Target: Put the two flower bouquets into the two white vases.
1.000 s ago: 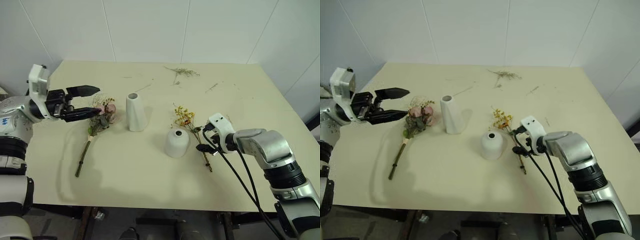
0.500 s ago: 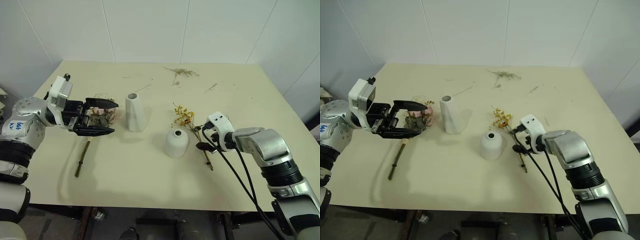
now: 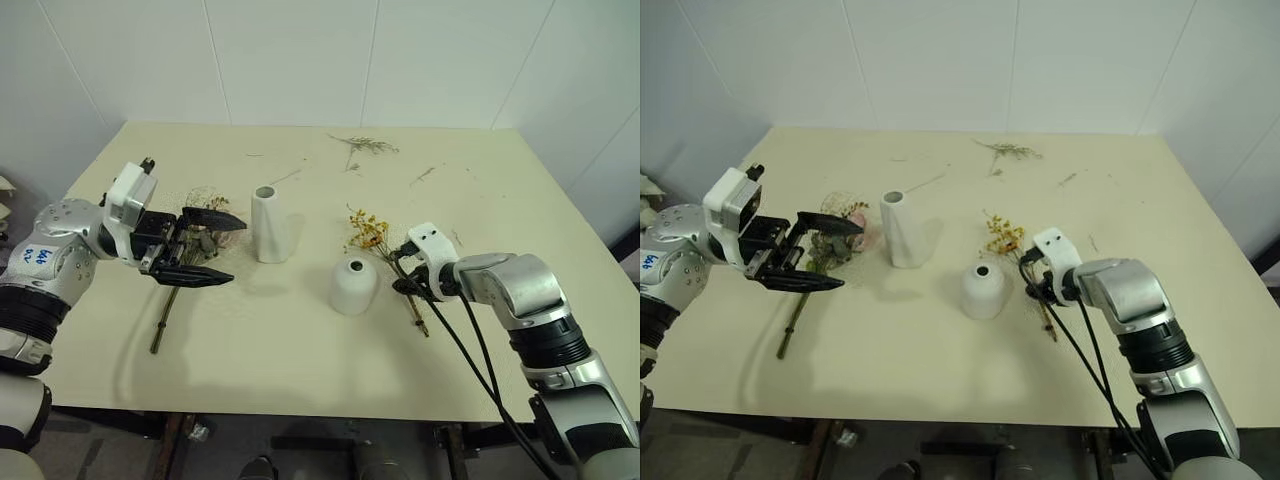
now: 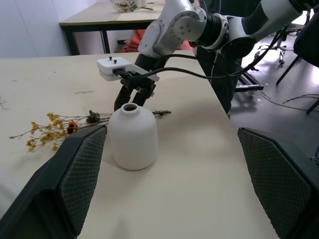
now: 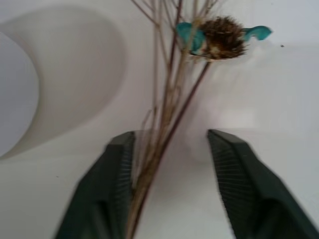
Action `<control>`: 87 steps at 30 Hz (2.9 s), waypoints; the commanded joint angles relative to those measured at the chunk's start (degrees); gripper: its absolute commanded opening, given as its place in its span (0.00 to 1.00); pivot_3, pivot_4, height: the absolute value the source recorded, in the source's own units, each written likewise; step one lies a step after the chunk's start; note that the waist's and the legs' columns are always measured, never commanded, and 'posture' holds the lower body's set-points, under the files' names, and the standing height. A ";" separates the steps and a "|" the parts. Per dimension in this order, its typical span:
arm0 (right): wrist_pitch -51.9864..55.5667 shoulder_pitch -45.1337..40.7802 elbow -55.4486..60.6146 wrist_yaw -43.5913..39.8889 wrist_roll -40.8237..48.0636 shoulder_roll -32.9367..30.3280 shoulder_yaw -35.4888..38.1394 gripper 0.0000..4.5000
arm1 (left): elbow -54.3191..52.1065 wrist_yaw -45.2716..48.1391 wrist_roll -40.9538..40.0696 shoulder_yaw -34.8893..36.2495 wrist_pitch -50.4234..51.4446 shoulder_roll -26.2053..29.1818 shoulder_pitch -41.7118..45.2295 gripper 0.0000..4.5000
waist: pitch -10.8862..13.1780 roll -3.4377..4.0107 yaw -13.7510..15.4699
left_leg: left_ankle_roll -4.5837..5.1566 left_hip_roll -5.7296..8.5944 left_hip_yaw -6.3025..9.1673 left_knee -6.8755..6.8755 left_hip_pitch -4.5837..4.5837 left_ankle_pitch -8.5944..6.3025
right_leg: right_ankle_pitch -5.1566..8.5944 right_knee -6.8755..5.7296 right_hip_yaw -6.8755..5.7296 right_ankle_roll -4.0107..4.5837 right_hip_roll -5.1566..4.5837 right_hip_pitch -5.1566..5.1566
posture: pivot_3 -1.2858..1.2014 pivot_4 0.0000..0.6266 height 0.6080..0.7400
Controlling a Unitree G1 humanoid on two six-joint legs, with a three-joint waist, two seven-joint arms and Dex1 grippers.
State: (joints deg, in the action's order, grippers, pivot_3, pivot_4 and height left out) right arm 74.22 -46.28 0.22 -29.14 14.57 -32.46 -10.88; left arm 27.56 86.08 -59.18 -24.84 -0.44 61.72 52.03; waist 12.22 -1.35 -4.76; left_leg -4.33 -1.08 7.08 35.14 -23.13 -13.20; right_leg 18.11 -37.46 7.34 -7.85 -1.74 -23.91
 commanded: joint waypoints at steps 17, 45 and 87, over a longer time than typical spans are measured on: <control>-7.77 -1.49 1.93 8.70 -2.46 1.36 13.63 0.01 | -1.03 6.42 -0.50 0.47 0.17 -0.42 0.28 1.00 | 0.00 0.01 -0.10 | 0.05 0.00 0.01 -0.15 -0.05 -0.03 | 0.10 0.05 0.00 0.05 0.00 -0.04 | 0.52 0.24 1.00; -58.67 0.86 8.36 12.25 1.86 26.00 15.83 0.01 | 11.14 6.42 1.48 2.42 -1.54 0.99 2.37 1.00 | 0.01 0.03 -0.14 | 0.04 -0.06 0.02 -0.21 -0.05 -0.03 | 0.16 -0.07 -0.02 0.14 0.04 -0.11 | 0.52 0.24 1.00; -62.66 22.33 22.69 7.66 4.37 25.47 5.88 0.01 | 11.98 6.42 1.30 0.17 -0.69 1.10 2.20 1.00 | 0.01 0.01 -0.03 | 0.02 -0.12 0.06 -0.22 -0.03 -0.02 | 0.28 -0.27 -0.07 0.31 0.12 -0.20 | 0.52 0.24 1.00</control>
State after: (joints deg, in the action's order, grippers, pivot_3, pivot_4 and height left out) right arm 13.37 -23.68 22.01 -20.81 18.99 -7.31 -4.68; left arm 39.18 86.08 -57.90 -25.34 -0.51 62.32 53.08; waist 12.22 -1.34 -4.79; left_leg -4.31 -1.19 7.14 34.91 -23.16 -13.22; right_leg 18.39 -37.73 7.28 -7.54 -1.62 -24.11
